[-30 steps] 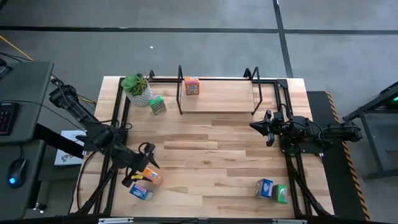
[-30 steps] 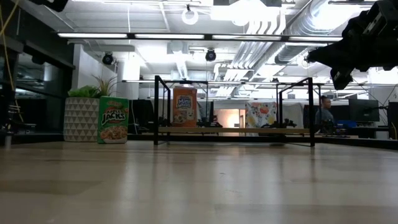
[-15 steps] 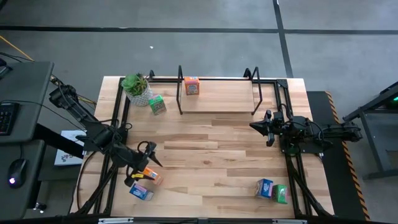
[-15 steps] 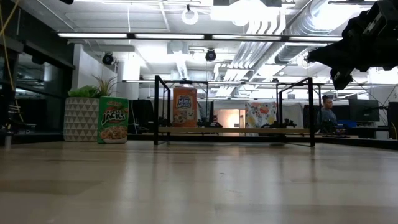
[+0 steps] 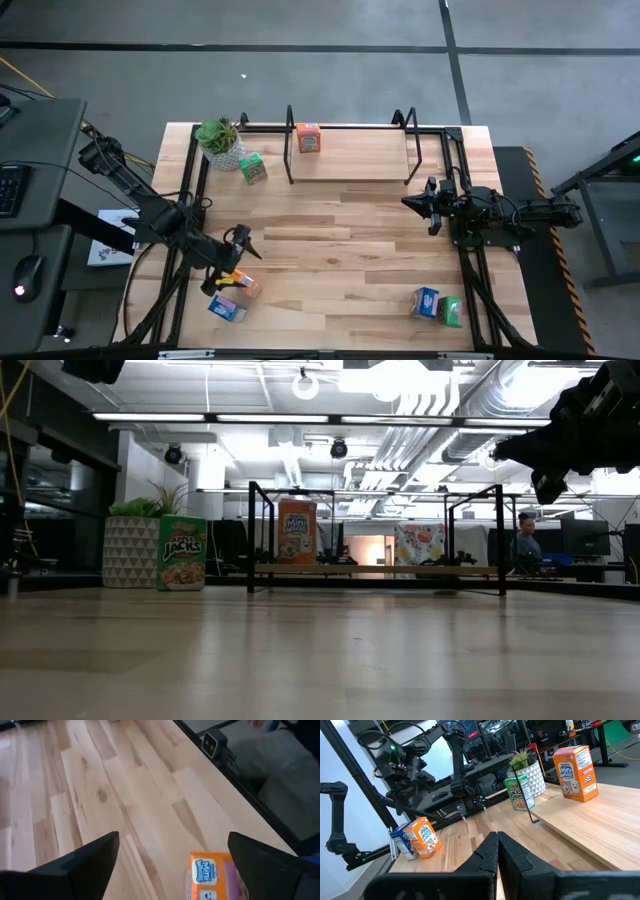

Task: Stack cereal on shelf
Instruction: Put the orange cereal box on the shelf aligned with the other orange cereal box

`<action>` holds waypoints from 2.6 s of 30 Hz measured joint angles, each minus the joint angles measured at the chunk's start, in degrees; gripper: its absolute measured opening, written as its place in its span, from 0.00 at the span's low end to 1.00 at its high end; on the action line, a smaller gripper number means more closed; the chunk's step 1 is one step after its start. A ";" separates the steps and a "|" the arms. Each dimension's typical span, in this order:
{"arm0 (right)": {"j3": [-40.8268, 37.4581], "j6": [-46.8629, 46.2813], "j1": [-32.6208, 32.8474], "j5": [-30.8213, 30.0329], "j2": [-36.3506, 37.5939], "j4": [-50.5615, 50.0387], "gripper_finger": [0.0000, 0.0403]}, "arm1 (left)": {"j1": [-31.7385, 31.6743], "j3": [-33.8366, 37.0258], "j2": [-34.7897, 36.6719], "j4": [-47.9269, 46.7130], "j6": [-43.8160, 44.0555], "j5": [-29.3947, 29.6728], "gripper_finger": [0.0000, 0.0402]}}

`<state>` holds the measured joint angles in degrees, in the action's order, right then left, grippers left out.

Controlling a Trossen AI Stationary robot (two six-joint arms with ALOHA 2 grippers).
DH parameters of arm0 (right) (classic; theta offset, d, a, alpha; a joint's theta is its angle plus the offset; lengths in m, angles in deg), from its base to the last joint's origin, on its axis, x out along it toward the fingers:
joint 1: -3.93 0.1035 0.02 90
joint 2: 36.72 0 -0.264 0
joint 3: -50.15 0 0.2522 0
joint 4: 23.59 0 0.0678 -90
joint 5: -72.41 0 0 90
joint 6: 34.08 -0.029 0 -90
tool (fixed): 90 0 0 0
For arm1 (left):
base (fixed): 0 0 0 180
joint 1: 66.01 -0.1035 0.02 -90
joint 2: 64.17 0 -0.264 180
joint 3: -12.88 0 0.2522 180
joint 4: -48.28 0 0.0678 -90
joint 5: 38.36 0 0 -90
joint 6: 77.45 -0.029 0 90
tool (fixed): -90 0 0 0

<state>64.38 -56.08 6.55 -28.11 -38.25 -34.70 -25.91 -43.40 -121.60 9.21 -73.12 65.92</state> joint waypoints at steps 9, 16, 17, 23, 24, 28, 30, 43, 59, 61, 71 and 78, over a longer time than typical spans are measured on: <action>0.00 0.00 0.01 0.00 0.00 0.00 0.00 | 0.11 0.00 0.00 -2.14 10.64 -0.09 0.91; 0.01 0.00 0.00 -0.01 0.01 0.00 0.00 | 0.62 0.00 -1.26 -0.11 17.66 -0.37 0.91; 0.02 0.00 -0.01 -0.02 -0.01 0.00 0.00 | 1.14 0.00 -1.79 0.02 17.62 -0.43 0.91; 0.01 0.00 0.02 -0.01 0.01 0.00 0.00 | 4.16 0.00 -5.13 -0.12 15.61 -0.61 0.91; 0.01 0.00 0.00 0.00 0.01 0.00 0.00 | 4.63 0.00 -5.62 -0.10 15.60 -0.57 0.91; 0.00 0.00 0.00 0.00 0.00 0.00 0.00 | 6.32 0.00 -7.01 -0.87 14.31 1.33 0.91; 0.00 0.00 0.01 0.00 0.02 -0.02 0.00 | 6.78 0.00 -7.58 -1.57 13.49 1.68 0.91; 0.00 0.00 -0.01 0.00 -0.01 0.00 0.00 | 7.19 0.00 -10.69 -7.77 14.03 1.31 0.91; 0.01 0.00 0.00 -0.01 0.02 0.00 0.00 | 2.43 0.02 -10.97 -7.81 13.92 -2.35 0.90; 0.00 0.00 0.00 0.00 0.02 0.00 0.00 | 1.85 0.02 -10.97 -7.83 12.07 -3.53 0.89; 0.01 0.00 0.00 0.00 0.02 0.00 0.00 | 0.72 0.02 -10.97 -7.85 11.50 -6.73 0.77; 0.00 0.00 0.01 -0.01 0.02 0.00 0.00 | 0.74 0.02 -10.97 -7.83 11.28 -6.73 0.65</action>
<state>64.38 -56.08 6.55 -28.12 -38.23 -34.70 -25.17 -43.38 -132.57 1.38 -61.84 59.19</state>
